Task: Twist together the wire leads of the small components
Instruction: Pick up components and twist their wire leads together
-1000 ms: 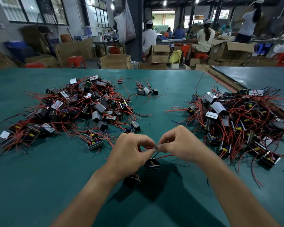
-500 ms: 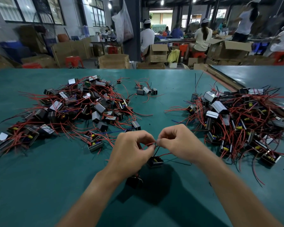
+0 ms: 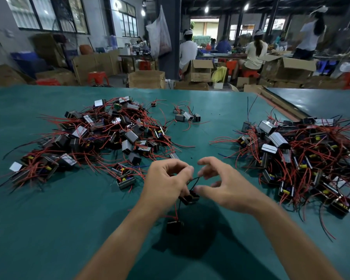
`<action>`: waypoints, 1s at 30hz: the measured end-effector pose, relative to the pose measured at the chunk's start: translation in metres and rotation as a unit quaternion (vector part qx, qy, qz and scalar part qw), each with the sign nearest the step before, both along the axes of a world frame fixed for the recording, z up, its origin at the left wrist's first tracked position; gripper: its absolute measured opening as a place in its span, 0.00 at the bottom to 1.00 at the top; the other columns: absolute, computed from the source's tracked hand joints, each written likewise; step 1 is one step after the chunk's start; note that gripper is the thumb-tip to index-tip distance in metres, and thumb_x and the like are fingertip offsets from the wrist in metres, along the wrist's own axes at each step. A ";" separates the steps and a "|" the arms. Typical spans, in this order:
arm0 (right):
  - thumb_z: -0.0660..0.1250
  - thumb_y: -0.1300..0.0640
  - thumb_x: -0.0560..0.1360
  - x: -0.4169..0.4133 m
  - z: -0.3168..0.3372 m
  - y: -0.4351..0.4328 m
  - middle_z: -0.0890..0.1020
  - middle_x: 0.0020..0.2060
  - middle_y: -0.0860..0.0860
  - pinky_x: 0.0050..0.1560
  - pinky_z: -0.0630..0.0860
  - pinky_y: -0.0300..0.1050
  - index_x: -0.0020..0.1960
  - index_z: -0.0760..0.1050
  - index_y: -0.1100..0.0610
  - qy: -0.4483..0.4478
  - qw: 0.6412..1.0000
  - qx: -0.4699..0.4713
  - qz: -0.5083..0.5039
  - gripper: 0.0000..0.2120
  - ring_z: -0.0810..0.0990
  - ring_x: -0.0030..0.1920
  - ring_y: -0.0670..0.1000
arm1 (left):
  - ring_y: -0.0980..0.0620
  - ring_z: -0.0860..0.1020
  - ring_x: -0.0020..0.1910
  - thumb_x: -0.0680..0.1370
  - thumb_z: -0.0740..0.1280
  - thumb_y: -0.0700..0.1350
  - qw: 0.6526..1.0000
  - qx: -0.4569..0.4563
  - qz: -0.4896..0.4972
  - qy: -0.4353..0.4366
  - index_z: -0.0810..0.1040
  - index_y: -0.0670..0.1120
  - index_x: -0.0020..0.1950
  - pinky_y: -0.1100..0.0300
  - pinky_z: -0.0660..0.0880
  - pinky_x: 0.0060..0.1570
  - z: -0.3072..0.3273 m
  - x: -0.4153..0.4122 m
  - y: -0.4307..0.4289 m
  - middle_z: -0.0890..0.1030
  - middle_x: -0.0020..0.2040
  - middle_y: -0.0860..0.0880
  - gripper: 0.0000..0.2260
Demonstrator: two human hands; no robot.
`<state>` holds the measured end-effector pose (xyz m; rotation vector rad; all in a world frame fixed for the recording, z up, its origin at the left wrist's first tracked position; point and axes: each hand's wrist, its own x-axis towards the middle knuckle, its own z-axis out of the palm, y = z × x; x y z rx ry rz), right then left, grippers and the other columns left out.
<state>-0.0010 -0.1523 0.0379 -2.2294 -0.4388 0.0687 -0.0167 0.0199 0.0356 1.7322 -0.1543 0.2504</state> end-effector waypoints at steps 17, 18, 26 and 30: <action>0.74 0.51 0.69 0.003 -0.011 0.005 0.77 0.24 0.40 0.31 0.69 0.34 0.56 0.68 0.48 0.054 0.996 -0.070 0.022 0.20 0.72 0.25 0.40 | 0.51 0.78 0.31 0.75 0.72 0.38 0.997 -0.057 0.049 -0.019 0.82 0.40 0.40 0.56 0.77 0.35 0.006 0.004 0.005 0.83 0.34 0.42 0.04; 0.75 0.53 0.70 0.004 -0.011 0.006 0.76 0.24 0.42 0.30 0.69 0.35 0.56 0.68 0.49 0.063 0.997 -0.041 0.000 0.20 0.71 0.24 0.40 | 0.52 0.77 0.30 0.75 0.72 0.39 0.997 -0.053 0.062 -0.012 0.82 0.41 0.40 0.57 0.77 0.34 0.005 0.006 0.007 0.84 0.35 0.43 0.04; 0.76 0.45 0.69 0.042 0.085 -0.061 0.79 0.49 0.54 0.34 0.77 0.43 0.65 0.68 0.58 -0.062 0.881 0.253 -0.395 0.31 0.81 0.42 0.51 | 0.47 0.78 0.27 0.71 0.70 0.46 0.995 0.041 0.083 0.027 0.75 0.45 0.38 0.51 0.79 0.35 -0.001 0.010 0.022 0.84 0.33 0.49 0.06; 0.78 0.45 0.68 0.050 0.107 -0.092 0.59 0.76 0.63 0.71 0.63 0.54 0.78 0.41 0.63 -0.078 0.870 0.088 -0.479 0.58 0.61 0.75 0.62 | 0.55 0.80 0.33 0.69 0.70 0.50 0.981 0.172 0.083 0.028 0.77 0.51 0.38 0.56 0.79 0.40 -0.007 0.009 0.017 0.82 0.32 0.57 0.05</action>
